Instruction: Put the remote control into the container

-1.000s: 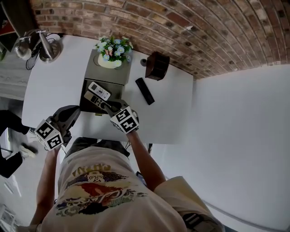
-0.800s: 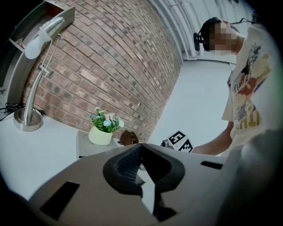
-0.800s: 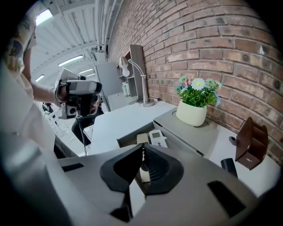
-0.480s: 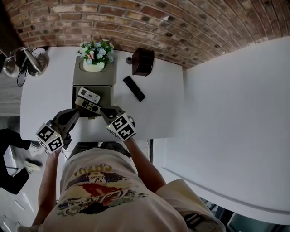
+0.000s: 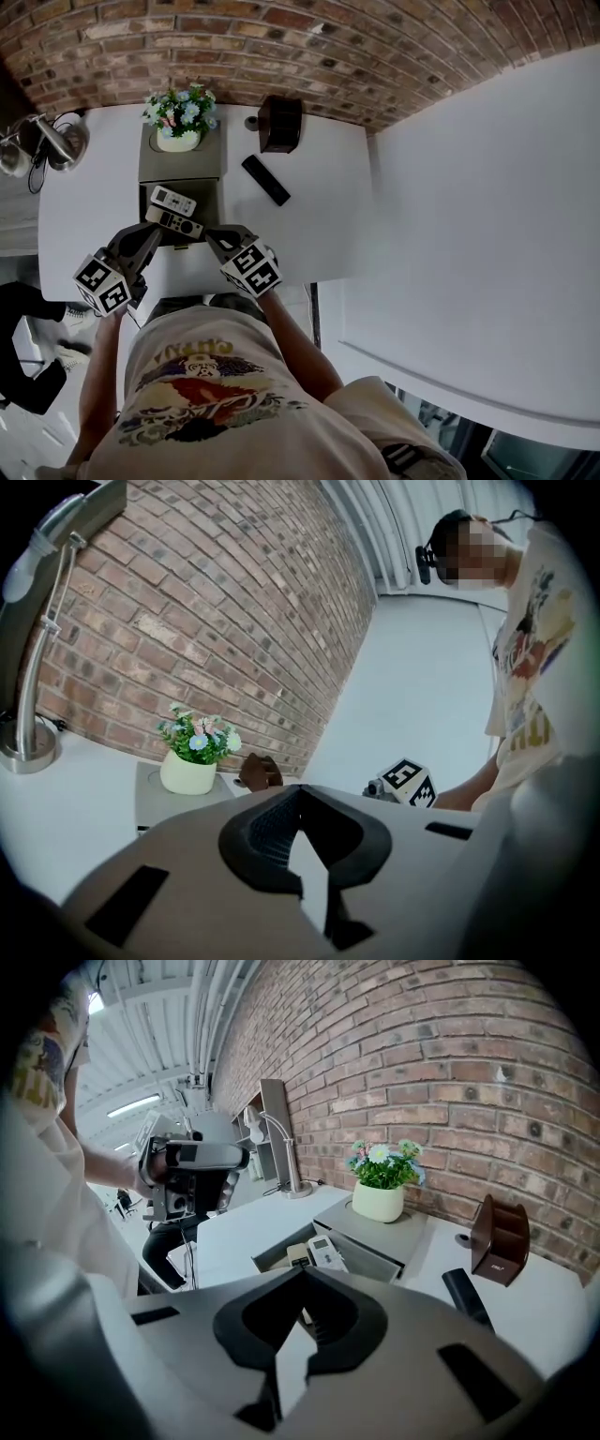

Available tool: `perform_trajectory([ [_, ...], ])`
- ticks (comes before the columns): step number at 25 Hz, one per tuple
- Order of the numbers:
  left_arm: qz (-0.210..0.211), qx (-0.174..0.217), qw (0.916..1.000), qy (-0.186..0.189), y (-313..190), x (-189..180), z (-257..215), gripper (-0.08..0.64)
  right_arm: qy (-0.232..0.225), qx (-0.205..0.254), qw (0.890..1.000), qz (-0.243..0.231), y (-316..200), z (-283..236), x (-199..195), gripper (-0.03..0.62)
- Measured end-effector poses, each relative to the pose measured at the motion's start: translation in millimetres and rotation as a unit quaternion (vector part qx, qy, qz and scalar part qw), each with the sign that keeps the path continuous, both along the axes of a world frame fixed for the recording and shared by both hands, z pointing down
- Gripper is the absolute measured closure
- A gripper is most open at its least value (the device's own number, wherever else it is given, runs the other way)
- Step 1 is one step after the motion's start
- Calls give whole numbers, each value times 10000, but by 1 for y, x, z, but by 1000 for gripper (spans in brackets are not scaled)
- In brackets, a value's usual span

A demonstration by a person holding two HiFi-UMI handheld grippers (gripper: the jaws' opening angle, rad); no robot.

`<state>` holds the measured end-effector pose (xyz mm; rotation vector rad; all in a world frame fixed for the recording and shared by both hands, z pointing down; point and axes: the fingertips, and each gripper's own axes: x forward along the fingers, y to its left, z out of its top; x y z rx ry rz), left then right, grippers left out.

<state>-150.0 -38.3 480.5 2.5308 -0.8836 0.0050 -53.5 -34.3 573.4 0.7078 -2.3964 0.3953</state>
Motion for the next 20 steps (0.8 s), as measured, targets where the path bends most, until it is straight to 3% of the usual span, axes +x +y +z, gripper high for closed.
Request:
perform_trajectory([
  [3, 91, -91, 9998, 177, -1, 8, -2, 555, -37, 6, 10000, 86, -1, 0, 6, 581],
  [20, 482, -183, 9987, 49, -19, 66, 6, 554, -158, -69, 9986, 499, -20, 4, 62, 580],
])
